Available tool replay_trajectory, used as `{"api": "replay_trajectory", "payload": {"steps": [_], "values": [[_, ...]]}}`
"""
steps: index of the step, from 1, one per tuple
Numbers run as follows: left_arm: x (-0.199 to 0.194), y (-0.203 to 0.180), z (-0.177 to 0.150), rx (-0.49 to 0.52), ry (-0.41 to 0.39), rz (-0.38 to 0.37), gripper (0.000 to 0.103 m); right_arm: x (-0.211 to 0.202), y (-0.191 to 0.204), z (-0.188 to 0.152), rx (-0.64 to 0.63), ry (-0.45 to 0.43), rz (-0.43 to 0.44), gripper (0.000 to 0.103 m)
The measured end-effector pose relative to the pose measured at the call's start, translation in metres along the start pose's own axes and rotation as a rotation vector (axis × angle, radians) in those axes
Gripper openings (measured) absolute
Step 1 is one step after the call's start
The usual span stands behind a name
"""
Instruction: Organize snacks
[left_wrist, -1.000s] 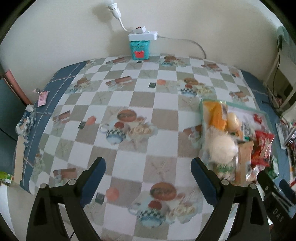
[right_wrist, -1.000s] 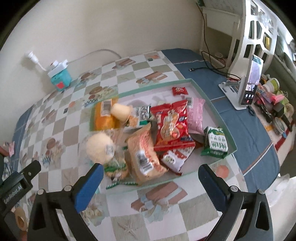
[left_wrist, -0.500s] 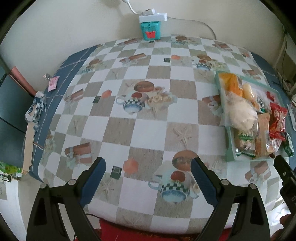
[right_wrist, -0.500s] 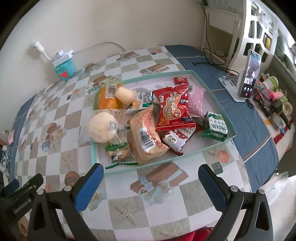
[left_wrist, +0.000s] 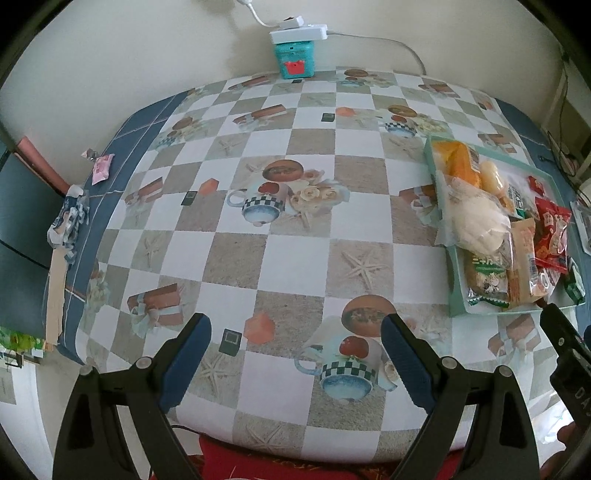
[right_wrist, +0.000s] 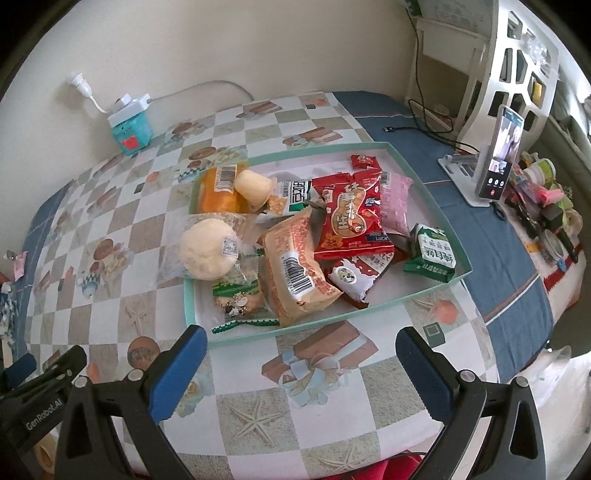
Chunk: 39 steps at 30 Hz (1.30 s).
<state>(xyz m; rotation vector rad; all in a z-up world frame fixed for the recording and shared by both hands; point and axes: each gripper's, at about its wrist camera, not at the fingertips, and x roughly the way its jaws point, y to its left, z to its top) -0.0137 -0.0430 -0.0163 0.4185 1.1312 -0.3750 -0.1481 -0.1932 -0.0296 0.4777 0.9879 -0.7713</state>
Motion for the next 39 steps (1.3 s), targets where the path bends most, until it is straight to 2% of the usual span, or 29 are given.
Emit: {"api": "replay_trajectory", "payload": {"steps": [39], "values": [[0.002, -0.004, 0.001, 0.018, 0.011, -0.015, 0.093, 0.001, 0.011, 0.0, -0.05, 0.001, 0.006, 0.103]]}}
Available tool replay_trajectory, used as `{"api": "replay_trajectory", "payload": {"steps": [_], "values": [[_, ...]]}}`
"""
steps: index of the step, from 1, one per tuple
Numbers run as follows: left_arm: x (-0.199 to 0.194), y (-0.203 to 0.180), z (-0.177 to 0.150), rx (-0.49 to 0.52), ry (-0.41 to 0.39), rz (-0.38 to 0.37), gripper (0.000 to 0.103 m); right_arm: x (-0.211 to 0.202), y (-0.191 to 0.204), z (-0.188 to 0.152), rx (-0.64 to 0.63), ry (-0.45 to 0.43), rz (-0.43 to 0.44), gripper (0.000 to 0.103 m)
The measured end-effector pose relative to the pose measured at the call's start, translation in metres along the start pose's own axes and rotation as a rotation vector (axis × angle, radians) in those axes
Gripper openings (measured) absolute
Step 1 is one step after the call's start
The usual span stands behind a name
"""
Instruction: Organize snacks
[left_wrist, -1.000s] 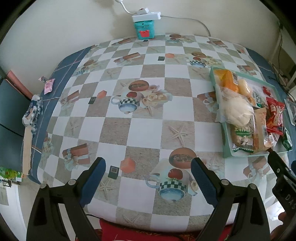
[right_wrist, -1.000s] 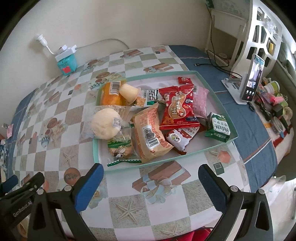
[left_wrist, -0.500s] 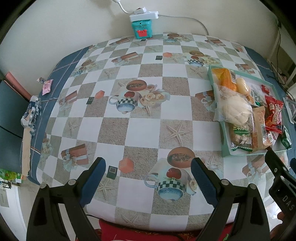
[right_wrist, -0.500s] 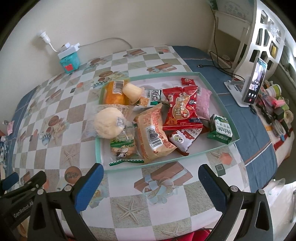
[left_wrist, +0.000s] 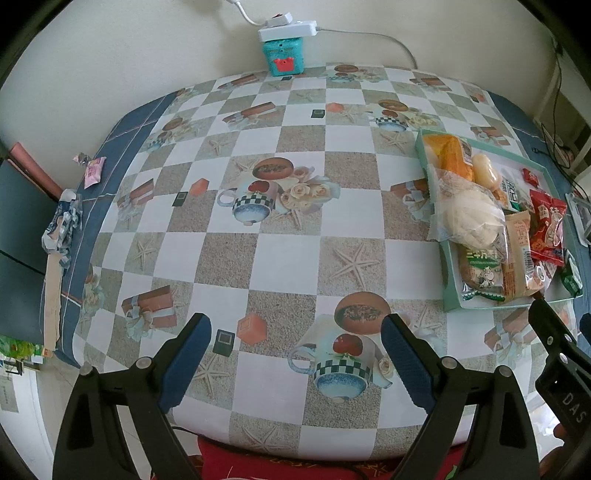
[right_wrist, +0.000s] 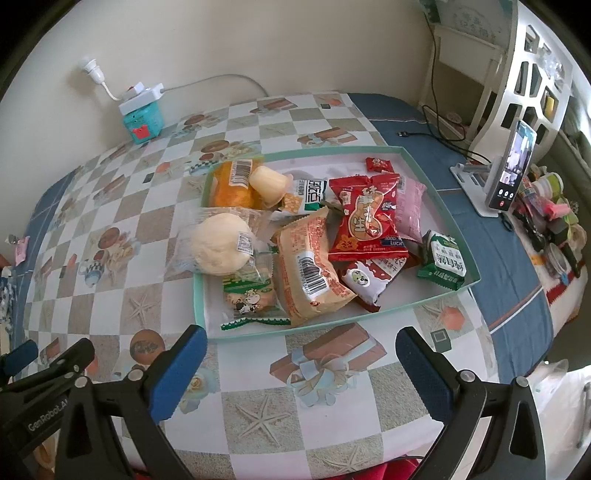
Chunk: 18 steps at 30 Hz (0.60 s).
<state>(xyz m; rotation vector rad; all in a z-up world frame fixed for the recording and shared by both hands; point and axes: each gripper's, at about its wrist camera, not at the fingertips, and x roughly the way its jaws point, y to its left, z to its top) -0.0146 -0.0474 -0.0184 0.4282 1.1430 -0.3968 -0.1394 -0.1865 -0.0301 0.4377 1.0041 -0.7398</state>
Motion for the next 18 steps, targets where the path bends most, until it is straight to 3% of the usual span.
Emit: {"api": "replay_trajectory", "payload": {"steps": [18], "values": [[0.0016, 0.001, -0.0004, -0.001, 0.005, -0.005, 0.093, -0.0006, 0.0011, 0.0001, 0.001, 0.0, -0.001, 0.103]]}}
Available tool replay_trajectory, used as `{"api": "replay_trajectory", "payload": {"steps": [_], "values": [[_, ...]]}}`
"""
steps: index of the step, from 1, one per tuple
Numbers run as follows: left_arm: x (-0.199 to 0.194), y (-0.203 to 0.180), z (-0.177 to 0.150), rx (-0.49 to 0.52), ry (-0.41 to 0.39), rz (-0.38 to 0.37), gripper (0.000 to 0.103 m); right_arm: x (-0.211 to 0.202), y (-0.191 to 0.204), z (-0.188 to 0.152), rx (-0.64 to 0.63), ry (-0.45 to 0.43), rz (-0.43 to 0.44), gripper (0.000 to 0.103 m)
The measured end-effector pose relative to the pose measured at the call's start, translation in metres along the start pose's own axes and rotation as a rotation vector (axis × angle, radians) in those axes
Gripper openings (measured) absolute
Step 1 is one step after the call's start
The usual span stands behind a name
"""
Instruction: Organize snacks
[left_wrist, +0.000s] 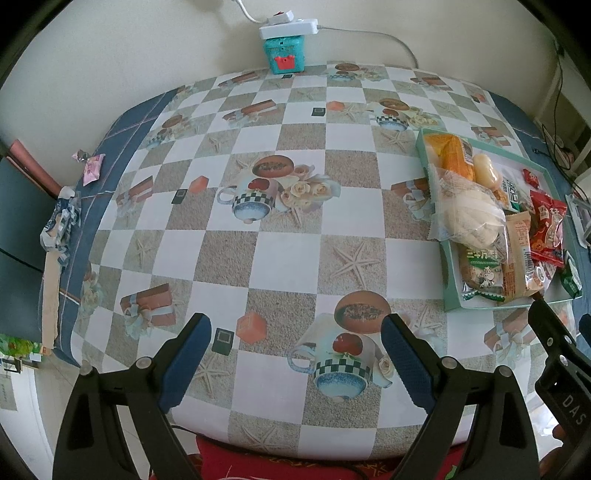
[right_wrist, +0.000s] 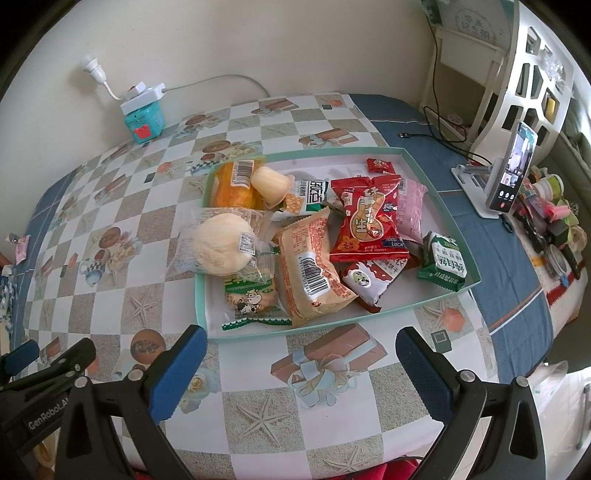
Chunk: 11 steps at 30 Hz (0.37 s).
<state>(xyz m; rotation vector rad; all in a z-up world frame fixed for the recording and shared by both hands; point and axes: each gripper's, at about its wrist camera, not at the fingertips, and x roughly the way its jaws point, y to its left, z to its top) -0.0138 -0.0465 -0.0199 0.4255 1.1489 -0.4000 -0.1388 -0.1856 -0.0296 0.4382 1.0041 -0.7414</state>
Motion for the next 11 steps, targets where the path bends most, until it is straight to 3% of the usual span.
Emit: {"api": "replay_trajectory", "payload": {"steps": [11], "values": [[-0.0016, -0.0043, -0.0004, -0.002, -0.006, -0.003, 0.093, 0.0, 0.0003, -0.0002, 0.001, 0.0, 0.0, 0.103]]}}
